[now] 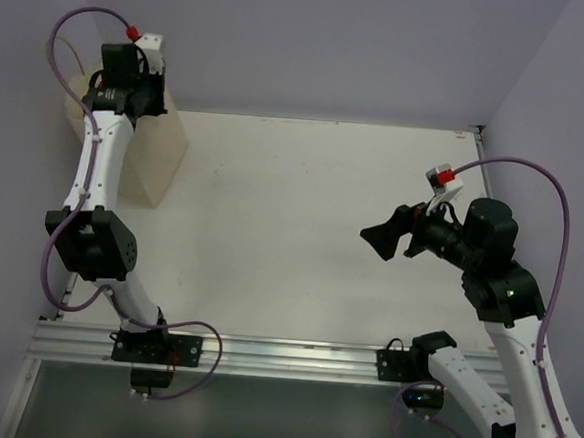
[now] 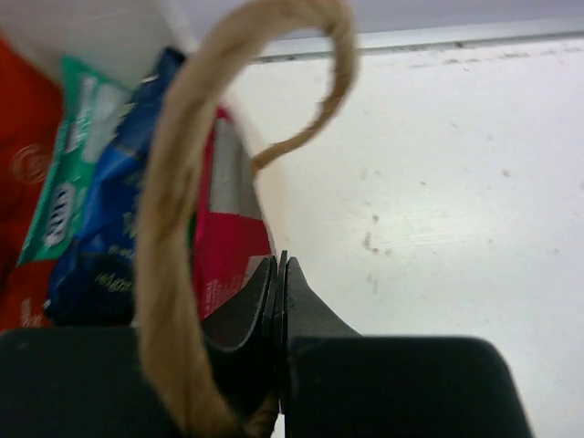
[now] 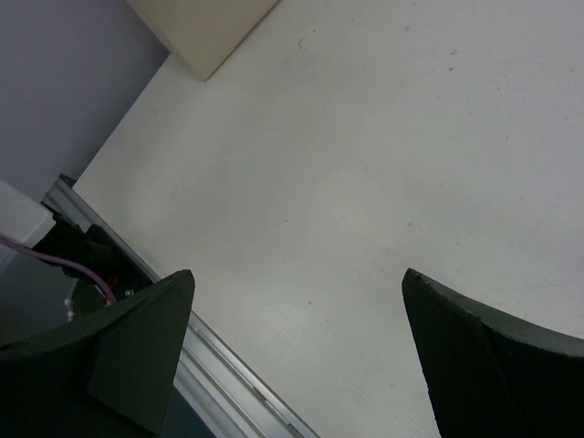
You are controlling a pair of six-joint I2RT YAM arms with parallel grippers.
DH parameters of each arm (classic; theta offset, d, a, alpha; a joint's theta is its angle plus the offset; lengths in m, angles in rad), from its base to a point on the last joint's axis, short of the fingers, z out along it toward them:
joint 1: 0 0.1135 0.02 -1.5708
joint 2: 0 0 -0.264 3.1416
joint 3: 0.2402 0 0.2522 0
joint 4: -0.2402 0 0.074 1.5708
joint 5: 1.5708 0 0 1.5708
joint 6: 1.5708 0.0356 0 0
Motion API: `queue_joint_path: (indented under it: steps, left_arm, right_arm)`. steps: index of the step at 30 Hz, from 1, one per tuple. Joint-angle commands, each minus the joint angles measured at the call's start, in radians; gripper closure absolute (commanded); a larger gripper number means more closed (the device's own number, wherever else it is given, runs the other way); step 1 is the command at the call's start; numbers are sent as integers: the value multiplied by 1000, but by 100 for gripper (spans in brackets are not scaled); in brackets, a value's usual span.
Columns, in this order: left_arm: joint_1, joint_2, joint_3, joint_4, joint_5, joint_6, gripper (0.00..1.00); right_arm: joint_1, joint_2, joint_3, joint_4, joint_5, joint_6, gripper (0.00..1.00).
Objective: Take the snacks out of the paper bag
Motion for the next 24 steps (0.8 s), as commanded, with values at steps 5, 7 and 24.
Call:
queue_joint_path:
  steps: [5,7,24]
  left_arm:
    - [-312,-130,-38,-20,29,-90,100]
    - [-387,-165,-52,-16,14,-116,100]
    - [-847,-230,-145,-82,-120,-339,73]
  right_arm:
    - [3,-24,47,25,2,4,1]
    - [3,-30,66,21,4,6,1]
    - [3,-67,100,-37,80,-13,1]
